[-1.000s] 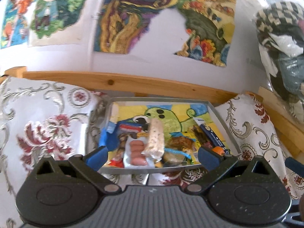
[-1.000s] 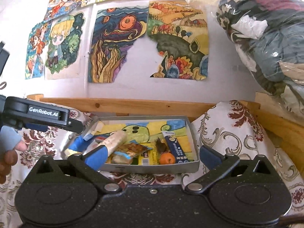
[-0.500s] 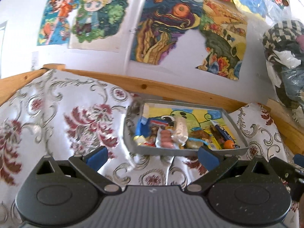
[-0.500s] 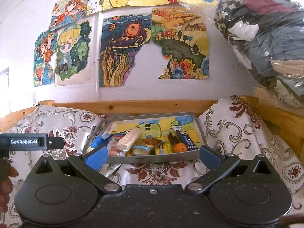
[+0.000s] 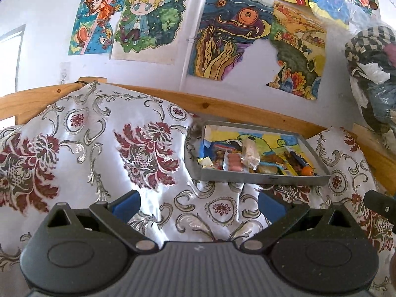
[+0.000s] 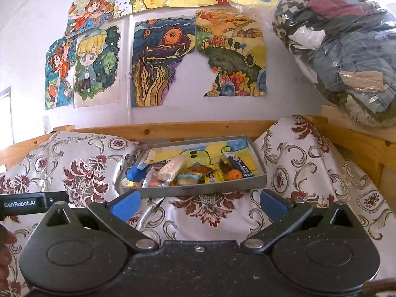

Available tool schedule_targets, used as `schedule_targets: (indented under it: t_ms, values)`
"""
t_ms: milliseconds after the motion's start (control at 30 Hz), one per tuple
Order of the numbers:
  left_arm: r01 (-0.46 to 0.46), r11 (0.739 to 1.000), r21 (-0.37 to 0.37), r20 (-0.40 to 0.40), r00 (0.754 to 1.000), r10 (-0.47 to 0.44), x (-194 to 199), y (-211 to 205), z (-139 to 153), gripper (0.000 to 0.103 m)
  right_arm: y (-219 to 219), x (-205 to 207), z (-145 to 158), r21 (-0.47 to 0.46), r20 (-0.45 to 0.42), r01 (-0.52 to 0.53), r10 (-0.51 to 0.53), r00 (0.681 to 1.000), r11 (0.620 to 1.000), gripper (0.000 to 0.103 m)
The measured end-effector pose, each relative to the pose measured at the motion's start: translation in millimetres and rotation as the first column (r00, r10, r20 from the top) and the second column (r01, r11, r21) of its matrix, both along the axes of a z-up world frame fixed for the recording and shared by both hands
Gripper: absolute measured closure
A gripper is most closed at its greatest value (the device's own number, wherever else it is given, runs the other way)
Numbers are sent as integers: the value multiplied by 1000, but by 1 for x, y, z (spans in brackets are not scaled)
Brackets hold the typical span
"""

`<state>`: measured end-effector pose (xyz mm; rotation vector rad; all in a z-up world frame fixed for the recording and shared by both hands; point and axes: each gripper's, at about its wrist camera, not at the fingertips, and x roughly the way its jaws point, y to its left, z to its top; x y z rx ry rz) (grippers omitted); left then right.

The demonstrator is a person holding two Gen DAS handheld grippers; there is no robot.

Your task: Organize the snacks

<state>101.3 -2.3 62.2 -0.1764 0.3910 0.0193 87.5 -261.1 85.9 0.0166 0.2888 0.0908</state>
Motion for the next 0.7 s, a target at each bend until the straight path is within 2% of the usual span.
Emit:
schedule_targets:
  t_ms: [467, 700]
  values:
    - [-14, 1000, 18, -7, 1000, 15, -27, 10, -20, 0, 10, -23, -25, -19, -65, 12, -13, 998, 1000, 1]
    - [-12, 1000, 16, 2, 1000, 12, -37, 15, -29, 0, 16, -32, -33, -32, -63, 32, -33, 997, 999, 1]
